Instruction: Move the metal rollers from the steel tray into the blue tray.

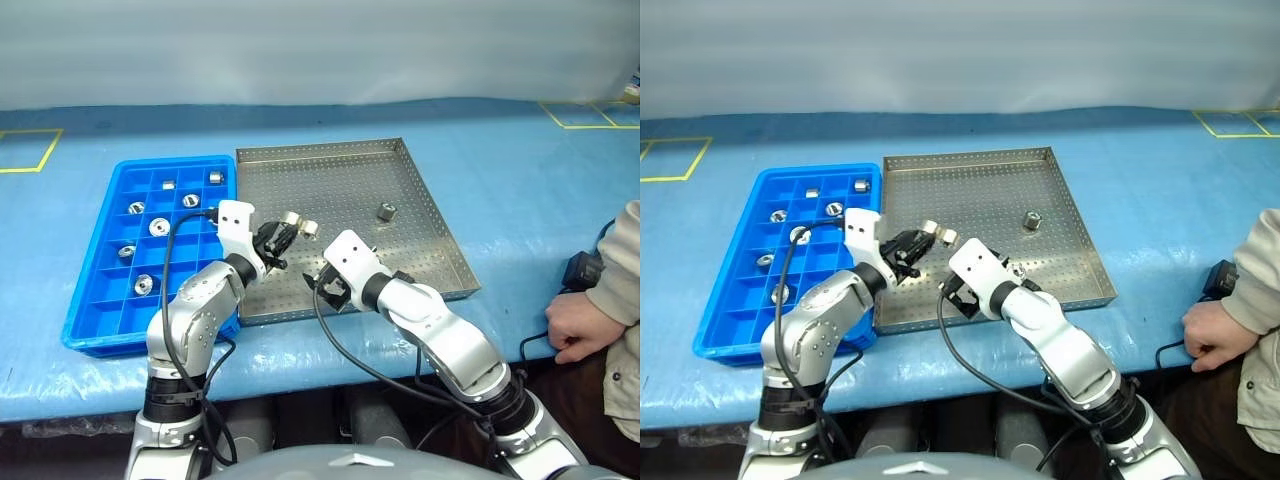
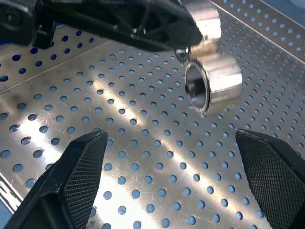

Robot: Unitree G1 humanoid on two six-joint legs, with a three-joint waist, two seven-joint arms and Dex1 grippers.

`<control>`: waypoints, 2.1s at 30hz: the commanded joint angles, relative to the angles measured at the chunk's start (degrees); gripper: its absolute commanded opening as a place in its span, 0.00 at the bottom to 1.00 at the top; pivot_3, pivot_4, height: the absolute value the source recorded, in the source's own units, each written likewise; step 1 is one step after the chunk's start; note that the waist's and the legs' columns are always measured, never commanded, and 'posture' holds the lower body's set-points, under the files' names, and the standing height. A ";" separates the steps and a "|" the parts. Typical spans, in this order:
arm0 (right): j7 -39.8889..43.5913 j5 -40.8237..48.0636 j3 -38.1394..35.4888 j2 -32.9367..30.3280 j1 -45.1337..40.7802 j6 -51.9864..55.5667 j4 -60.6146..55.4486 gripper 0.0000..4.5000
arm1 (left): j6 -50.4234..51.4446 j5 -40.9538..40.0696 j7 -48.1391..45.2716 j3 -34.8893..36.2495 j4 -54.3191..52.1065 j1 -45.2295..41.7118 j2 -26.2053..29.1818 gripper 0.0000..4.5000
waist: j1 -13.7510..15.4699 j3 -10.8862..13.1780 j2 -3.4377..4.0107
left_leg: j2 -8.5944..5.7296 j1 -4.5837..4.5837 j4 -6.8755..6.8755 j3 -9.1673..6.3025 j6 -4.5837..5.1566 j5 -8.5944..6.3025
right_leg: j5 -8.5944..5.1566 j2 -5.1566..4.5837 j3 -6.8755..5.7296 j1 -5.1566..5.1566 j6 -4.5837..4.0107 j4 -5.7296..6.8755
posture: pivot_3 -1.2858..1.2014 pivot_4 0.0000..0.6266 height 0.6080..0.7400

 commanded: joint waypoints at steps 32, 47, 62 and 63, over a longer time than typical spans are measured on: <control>1.58 -6.33 -2.80 4.78 1.42 -0.37 1.87 0.27 | 0.57 -0.59 -7.38 -7.75 -4.52 -1.13 8.69 0.37 | 0.06 0.00 0.00 | 0.00 -0.01 -0.01 0.00 0.00 0.00 | 0.00 -0.08 0.01 -0.01 -0.01 0.01 | 0.53 0.24 1.00; 1.87 -7.26 -2.07 5.29 1.45 -0.98 1.59 0.27 | 0.21 -0.10 -7.16 -8.15 -3.24 -2.30 8.93 0.83 | 0.06 0.01 0.00 | -0.01 -0.01 -0.01 0.00 0.00 0.00 | 0.00 -0.09 0.00 -0.01 -0.01 0.01 | 0.52 0.24 1.00; 3.53 -4.44 -4.99 9.25 2.19 -1.14 -1.01 0.27 | 5.65 -4.04 -3.80 -2.31 1.98 -4.90 2.39 0.90 | 0.03 0.01 -0.01 | -0.02 -0.01 -0.01 -0.01 0.00 0.00 | 0.01 -0.07 0.00 0.00 0.01 0.01 | 0.52 0.24 1.00; 3.45 -4.21 -5.42 9.53 2.22 -1.06 -1.13 0.27 | 6.01 -4.43 -3.88 -1.92 2.23 -4.97 2.13 0.90 | 0.01 0.01 0.00 | -0.02 -0.01 -0.01 -0.01 0.00 0.00 | 0.01 -0.07 0.00 -0.01 0.02 0.01 | 0.52 0.24 1.00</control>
